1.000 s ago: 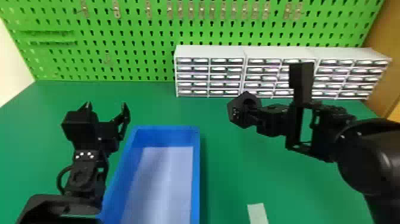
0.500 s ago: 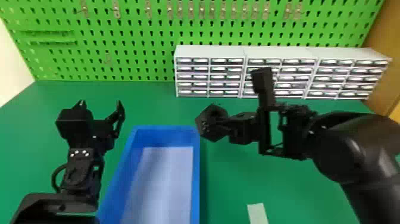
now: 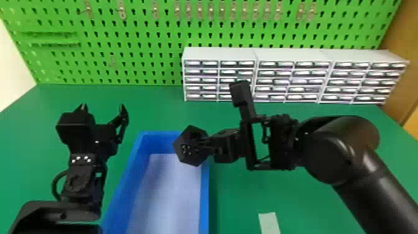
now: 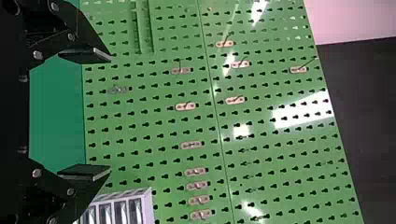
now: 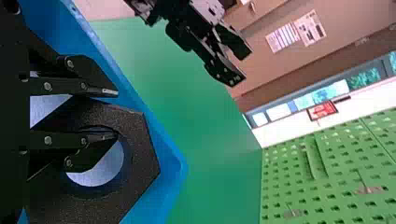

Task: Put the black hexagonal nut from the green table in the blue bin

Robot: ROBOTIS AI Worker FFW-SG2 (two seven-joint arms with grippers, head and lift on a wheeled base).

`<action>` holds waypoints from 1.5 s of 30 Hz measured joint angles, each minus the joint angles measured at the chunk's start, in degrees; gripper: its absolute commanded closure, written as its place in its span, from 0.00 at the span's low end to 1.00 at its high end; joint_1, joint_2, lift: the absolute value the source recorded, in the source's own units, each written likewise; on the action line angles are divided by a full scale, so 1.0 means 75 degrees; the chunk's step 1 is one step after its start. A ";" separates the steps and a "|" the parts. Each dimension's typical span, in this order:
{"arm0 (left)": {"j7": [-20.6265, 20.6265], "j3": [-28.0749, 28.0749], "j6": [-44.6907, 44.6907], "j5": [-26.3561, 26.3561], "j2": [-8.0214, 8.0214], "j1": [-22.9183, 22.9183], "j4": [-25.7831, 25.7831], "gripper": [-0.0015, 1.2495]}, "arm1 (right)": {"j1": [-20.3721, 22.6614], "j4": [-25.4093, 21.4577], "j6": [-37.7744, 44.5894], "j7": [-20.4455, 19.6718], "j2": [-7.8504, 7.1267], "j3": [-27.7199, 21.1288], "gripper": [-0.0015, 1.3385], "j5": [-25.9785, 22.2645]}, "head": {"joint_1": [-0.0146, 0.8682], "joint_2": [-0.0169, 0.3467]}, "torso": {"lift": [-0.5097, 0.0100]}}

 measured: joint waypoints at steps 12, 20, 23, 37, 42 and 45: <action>0.0000 0.0019 0.0000 -0.0024 0.0025 -0.0034 0.0010 0.33 | -0.0412 0.0378 -0.0143 0.0006 -0.0019 0.0679 0.76 -0.0799 | 0.76 0.20 | 0.80; 0.0000 0.0016 0.0000 -0.0035 0.0038 -0.0034 0.0013 0.33 | -0.0575 0.0472 -0.0161 0.0012 -0.0015 0.0959 0.76 -0.1030 | 0.76 0.20 | 0.80; 0.0000 0.0011 0.0000 -0.0035 0.0042 -0.0036 0.0013 0.33 | -0.0577 0.0481 -0.0162 0.0012 -0.0011 0.0991 0.72 -0.1055 | 0.76 0.20 | 0.80; 0.0000 -0.0012 0.0000 -0.0043 0.0055 -0.0036 0.0020 0.33 | -0.0502 0.0564 -0.0107 0.0011 0.0010 0.0865 0.09 -0.1107 | 0.76 0.20 | 0.80; 0.0000 -0.0030 0.0000 -0.0044 0.0060 -0.0036 0.0024 0.33 | -0.0461 0.0565 -0.0095 0.0012 0.0014 0.0748 0.09 -0.1107 | 0.76 0.20 | 0.80; 0.0000 -0.0041 0.0000 -0.0044 0.0065 -0.0036 0.0025 0.33 | -0.0426 0.0565 -0.0058 0.0012 0.0021 0.0633 0.09 -0.1097 | 0.76 0.20 | 0.80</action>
